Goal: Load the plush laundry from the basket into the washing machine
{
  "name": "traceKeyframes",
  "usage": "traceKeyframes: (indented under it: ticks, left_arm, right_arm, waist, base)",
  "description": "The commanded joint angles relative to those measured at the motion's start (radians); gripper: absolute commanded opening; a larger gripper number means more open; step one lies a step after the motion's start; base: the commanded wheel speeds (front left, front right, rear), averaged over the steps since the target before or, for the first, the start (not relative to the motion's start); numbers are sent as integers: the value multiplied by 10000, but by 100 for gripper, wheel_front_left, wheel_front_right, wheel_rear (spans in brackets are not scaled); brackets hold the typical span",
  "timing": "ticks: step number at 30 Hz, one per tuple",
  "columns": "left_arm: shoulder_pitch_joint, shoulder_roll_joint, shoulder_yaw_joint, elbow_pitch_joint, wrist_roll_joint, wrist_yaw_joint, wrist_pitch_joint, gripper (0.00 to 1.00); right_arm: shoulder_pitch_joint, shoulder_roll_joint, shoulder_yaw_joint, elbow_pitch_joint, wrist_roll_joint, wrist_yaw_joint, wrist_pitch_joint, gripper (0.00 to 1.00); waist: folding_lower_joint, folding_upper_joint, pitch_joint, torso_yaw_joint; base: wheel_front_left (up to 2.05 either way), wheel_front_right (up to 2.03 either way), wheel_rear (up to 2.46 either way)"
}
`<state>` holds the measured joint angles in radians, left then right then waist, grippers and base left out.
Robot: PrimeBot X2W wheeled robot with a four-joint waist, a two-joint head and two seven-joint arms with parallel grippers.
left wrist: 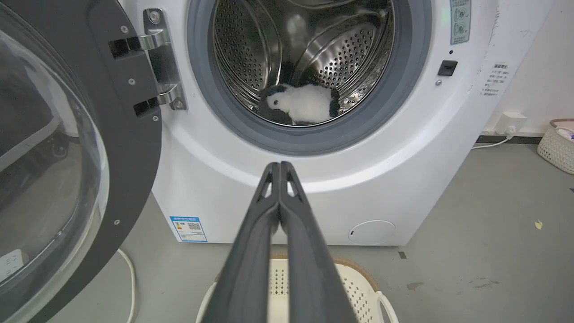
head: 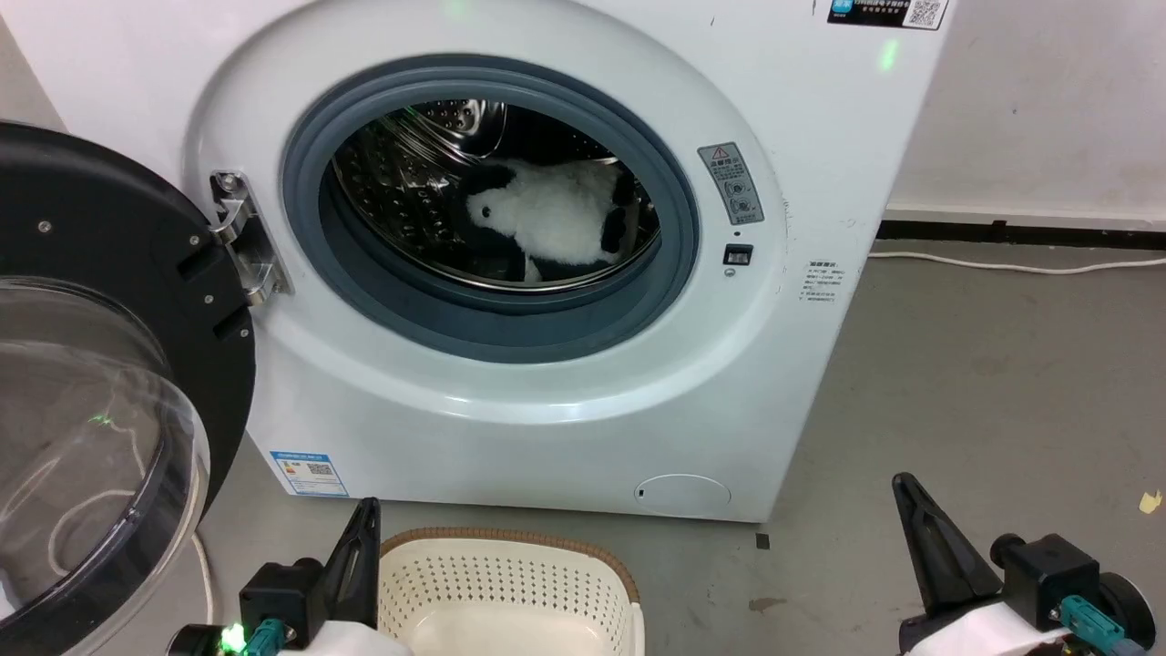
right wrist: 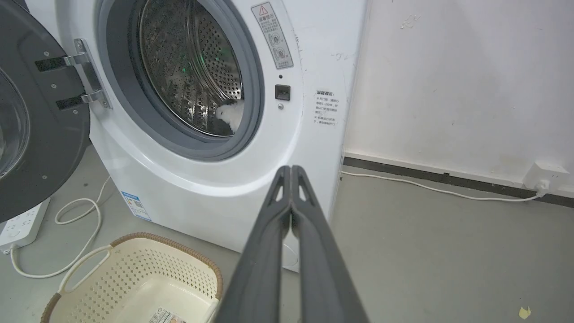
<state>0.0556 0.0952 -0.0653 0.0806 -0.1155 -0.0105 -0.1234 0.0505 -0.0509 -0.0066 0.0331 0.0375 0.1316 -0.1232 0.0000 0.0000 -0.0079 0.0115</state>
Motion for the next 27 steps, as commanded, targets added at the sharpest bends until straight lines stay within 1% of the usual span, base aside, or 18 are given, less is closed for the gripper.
traceKeyframes:
  ticks: [1,27]
  left_arm:
    - [-203,-49,55,-90,97,44,55,0]
    - [-362,-229,324,-412,573,71,586,0]
  right_arm:
    - [-163,4,18,-69,-45,-5,51,0]
    - [-317,5,40,-187,-193,-7,583,0]
  waist:
    - [0,0,1,-2]
    - [0,0,36,-53]
  base:
    - [0,0,0]
    - [0,0,0]
